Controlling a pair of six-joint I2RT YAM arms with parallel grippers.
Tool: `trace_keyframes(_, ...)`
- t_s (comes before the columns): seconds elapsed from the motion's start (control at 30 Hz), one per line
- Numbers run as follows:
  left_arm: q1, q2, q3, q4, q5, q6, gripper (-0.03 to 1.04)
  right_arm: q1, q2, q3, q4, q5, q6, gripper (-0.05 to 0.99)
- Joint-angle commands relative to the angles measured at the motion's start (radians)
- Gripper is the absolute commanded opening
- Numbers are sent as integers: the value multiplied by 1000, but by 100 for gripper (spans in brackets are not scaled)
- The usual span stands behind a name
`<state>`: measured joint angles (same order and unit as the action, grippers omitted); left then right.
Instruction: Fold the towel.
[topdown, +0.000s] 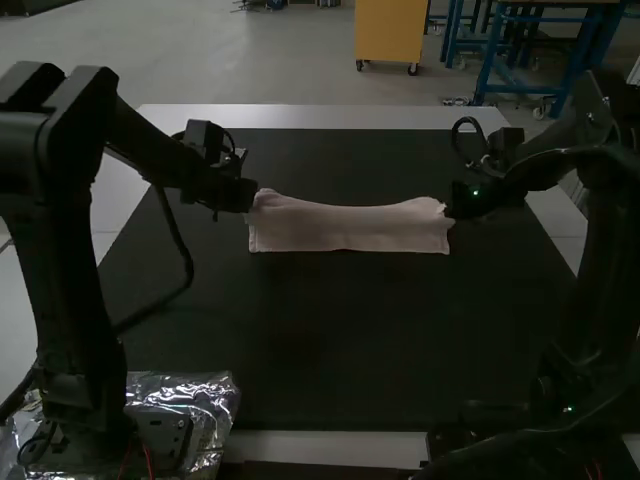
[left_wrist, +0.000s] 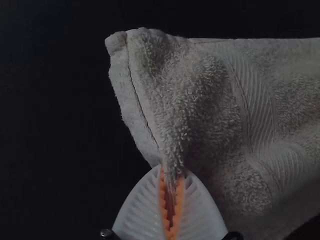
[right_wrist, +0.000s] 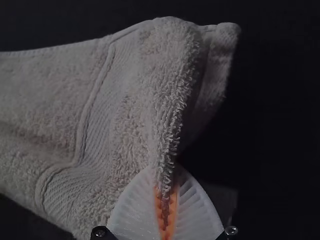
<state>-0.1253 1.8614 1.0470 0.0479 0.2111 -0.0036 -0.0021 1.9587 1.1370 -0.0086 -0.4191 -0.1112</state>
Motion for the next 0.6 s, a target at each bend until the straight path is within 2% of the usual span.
trace_keyframes(0.0, 18, -44, -42, 7, -50, 14, 2, -49, -40, -25, -4, 43, -19, -3)
trace_keyframes(0.17, 18, -59, -125, 21, -47, 13, 2, -50, -43, -77, -19, 40, -36, -3)
trace_keyframes(0.23, 18, -59, -157, 38, -30, 11, 3, -50, -43, -94, -16, 39, -36, 2)
trace_keyframes(0.27, 18, -59, -170, 44, -18, 10, 15, -52, -43, -98, -14, 39, -35, 16)
trace_keyframes(0.33, 18, -59, -182, 44, 5, 7, 54, -56, -43, -94, -17, 36, -31, 42)
trace_keyframes(0.37, 18, -61, -183, 44, 5, 7, 78, -58, -46, -91, -19, 36, -30, 56)
trace_keyframes(0.4, 18, -61, -183, 43, 11, 7, 95, -58, -50, -85, -25, 36, -30, 65)
trace_keyframes(0.47, 24, -65, -180, 44, 34, 4, 98, -59, -60, -72, -28, 34, -27, 81)
trace_keyframes(0.57, 32, -79, -171, 73, 43, -18, 98, -53, -64, -62, -28, 36, -28, 90)
